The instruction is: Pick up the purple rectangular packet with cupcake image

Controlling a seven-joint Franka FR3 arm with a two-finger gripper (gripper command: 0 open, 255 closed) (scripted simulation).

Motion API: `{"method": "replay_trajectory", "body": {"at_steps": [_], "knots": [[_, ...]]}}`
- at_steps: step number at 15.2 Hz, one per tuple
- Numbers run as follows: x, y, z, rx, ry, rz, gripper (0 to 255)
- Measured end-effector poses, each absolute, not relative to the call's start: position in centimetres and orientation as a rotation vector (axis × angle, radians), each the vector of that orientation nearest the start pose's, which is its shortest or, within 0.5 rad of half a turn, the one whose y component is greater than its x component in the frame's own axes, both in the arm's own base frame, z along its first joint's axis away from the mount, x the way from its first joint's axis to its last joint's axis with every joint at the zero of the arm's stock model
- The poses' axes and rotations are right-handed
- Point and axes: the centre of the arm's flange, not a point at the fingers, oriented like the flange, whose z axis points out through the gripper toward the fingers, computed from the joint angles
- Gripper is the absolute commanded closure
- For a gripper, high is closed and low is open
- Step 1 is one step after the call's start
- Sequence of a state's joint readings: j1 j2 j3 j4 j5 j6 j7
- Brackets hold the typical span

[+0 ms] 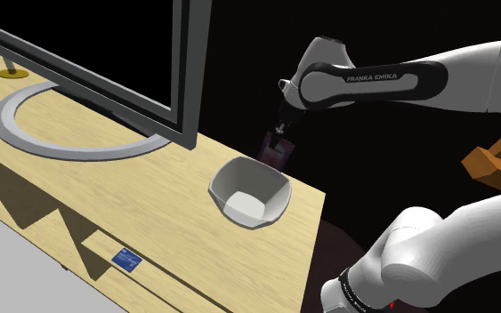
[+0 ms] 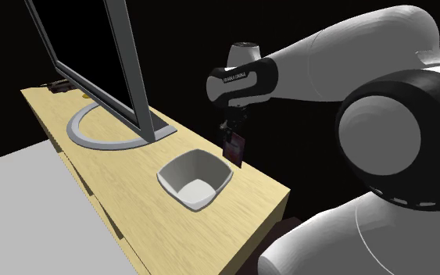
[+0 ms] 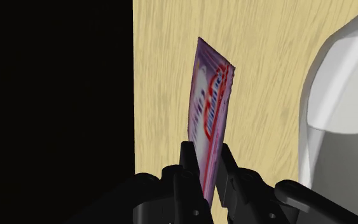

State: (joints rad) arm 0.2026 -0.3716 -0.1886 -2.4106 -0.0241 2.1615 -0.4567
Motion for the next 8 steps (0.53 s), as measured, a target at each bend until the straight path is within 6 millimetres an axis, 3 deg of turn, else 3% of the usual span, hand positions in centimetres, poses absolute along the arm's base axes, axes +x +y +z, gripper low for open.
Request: {"method": "replay_trajectory", "body": {"at_steps": [8], "knots": [[44.4,0.3,50.1,-3.021,-0.758,-0.194,255]]}}
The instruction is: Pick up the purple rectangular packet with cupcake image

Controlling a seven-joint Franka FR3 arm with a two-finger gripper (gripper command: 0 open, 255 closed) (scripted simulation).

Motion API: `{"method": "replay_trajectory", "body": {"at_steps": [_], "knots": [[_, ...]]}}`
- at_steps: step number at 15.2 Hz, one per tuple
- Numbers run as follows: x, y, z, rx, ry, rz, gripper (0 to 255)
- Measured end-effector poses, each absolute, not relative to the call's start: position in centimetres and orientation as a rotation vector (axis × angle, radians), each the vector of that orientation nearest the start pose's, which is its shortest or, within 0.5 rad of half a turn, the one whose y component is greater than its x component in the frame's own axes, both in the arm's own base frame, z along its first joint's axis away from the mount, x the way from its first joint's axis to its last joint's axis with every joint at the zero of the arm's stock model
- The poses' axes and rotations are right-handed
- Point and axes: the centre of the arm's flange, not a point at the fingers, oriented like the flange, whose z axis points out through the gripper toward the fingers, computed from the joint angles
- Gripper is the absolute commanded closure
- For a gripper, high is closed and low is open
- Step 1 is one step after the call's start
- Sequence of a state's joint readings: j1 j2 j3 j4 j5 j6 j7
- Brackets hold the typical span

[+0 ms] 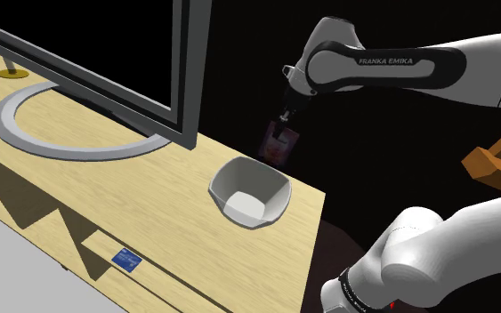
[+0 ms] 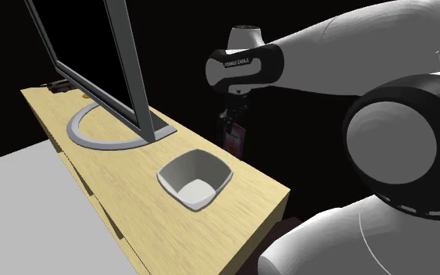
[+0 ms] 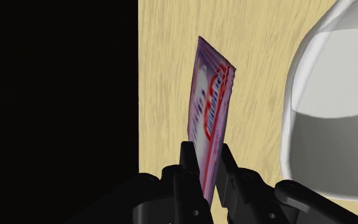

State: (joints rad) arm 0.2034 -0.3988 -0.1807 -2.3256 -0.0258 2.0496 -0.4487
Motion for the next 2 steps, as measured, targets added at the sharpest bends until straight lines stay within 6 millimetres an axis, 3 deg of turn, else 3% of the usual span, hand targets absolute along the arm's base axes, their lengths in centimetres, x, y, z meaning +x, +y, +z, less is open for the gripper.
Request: {"method": "replay_trajectory", "body": {"at_steps": [2], "knots": [[44.43,0.24,51.00,-3.021,-0.758,-0.194,255]]}}
